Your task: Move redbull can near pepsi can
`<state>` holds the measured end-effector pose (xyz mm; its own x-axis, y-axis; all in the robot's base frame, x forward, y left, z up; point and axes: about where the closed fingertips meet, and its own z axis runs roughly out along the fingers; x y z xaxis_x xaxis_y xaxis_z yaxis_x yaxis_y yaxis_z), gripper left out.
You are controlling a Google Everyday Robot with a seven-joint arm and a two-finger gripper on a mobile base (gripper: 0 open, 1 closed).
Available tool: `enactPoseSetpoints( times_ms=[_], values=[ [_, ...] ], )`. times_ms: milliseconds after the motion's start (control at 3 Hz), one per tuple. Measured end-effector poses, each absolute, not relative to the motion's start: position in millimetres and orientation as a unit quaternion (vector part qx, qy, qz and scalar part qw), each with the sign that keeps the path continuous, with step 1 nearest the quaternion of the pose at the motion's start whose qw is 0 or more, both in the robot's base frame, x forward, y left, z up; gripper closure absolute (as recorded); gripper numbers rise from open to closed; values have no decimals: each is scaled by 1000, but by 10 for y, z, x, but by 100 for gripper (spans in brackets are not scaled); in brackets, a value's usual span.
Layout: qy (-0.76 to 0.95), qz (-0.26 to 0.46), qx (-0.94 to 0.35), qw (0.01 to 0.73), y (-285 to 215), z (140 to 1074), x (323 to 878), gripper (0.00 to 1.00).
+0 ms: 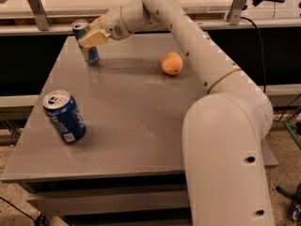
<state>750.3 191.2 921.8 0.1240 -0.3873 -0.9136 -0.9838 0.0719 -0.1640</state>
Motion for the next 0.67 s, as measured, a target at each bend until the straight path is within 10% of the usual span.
enactPoseSetpoints(
  times_ms=[667],
  values=[
    [521, 410, -621, 417, 2033, 9467, 6553, 100]
  ],
)
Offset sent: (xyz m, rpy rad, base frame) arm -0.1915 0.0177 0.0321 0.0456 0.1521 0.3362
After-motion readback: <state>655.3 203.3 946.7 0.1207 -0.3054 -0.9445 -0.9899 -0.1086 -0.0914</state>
